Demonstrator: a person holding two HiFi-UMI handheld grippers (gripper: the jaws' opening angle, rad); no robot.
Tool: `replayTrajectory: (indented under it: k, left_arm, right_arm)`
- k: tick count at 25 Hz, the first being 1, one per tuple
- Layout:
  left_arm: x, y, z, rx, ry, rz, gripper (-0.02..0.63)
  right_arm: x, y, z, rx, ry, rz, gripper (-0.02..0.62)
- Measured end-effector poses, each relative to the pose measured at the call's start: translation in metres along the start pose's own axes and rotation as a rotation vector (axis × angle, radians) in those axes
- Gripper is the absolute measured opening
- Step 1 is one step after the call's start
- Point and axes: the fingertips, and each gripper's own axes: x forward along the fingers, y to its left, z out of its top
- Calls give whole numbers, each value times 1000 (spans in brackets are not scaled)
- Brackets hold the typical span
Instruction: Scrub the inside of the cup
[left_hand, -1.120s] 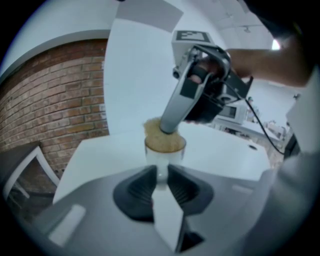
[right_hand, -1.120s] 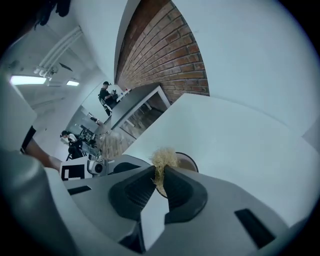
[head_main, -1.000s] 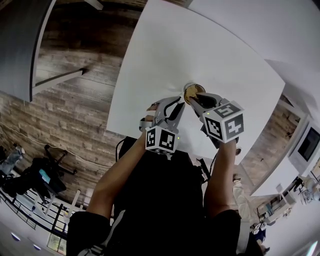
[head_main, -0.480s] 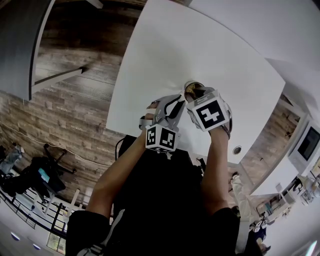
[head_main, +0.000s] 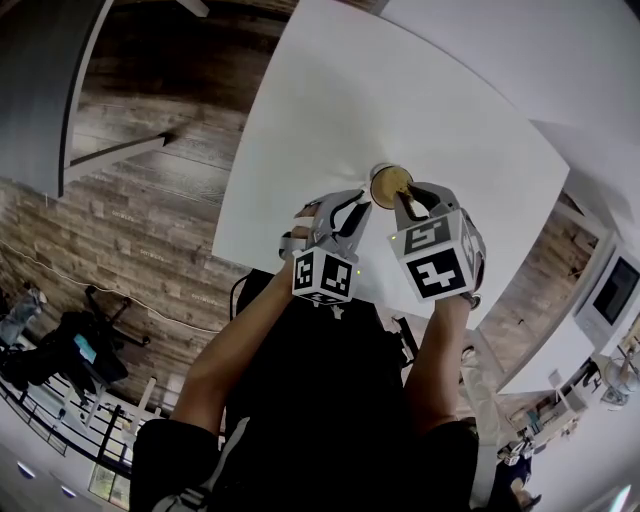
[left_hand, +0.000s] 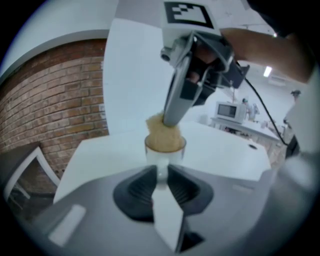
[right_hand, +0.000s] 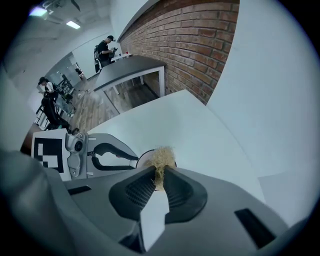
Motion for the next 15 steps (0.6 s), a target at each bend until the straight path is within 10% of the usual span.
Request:
replayTrajectory:
  k: [15]
  left_arm:
    - [3, -2, 2, -1, -2, 2, 71]
  right_arm:
    - [52, 7, -8, -16, 102, 74, 43]
